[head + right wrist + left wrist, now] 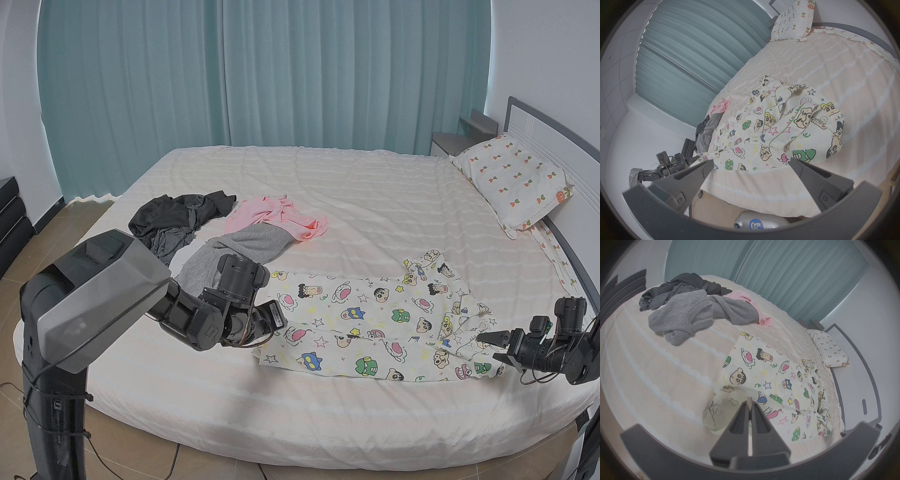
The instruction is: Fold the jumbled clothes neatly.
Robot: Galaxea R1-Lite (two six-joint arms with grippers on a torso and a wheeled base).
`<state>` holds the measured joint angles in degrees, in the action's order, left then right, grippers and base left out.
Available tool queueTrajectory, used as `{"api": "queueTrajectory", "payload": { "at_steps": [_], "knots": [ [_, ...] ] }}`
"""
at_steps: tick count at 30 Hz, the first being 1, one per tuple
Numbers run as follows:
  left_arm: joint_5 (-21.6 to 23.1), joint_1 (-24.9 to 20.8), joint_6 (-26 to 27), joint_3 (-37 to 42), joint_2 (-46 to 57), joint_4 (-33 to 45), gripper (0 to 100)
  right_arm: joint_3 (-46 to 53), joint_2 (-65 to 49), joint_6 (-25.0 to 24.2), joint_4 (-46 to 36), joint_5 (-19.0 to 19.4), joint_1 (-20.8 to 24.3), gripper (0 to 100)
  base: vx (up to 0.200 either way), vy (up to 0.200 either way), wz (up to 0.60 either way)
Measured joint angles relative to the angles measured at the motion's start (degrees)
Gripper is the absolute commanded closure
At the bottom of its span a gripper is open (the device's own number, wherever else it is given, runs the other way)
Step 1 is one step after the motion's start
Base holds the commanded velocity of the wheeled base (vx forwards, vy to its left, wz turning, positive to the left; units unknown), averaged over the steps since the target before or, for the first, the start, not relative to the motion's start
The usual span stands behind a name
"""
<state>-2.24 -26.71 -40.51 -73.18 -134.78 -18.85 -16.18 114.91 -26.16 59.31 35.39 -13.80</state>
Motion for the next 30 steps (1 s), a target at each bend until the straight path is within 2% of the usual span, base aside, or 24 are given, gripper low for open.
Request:
{"api": "queueTrajectory", "payload": {
  "at_steps": [10, 15, 16, 23, 30],
  "knots": [
    [-1.61, 1.44, 0.17, -7.50, -7.84, 0.07, 100, -0.02, 0.15, 0.05, 0.02, -0.04, 0.00, 0, 0.000, 0.000, 0.00],
    [-3.96, 2.05, 0.09, -10.73, -10.90, -0.17, 100, -0.05, 0.33, 0.06, 0.06, -0.06, 0.00, 0, 0.000, 0.000, 0.00],
    [-4.22, 2.12, 0.02, -11.33, -11.36, -0.15, 0, -0.05, 0.35, 0.06, 0.09, -0.06, 0.00, 0, 0.000, 0.000, 0.00],
    [-4.82, 2.32, -0.87, -13.51, -13.43, 0.11, 0, 0.00, 0.41, 0.05, 0.09, -0.06, 0.00, 0, 0.000, 0.000, 0.00],
    [-5.17, 3.28, -1.23, -12.18, -12.69, 0.16, 0, 0.00, 0.44, 0.00, 0.09, -0.37, -0.02, 0, 0.000, 0.000, 0.00]
  ]
}}
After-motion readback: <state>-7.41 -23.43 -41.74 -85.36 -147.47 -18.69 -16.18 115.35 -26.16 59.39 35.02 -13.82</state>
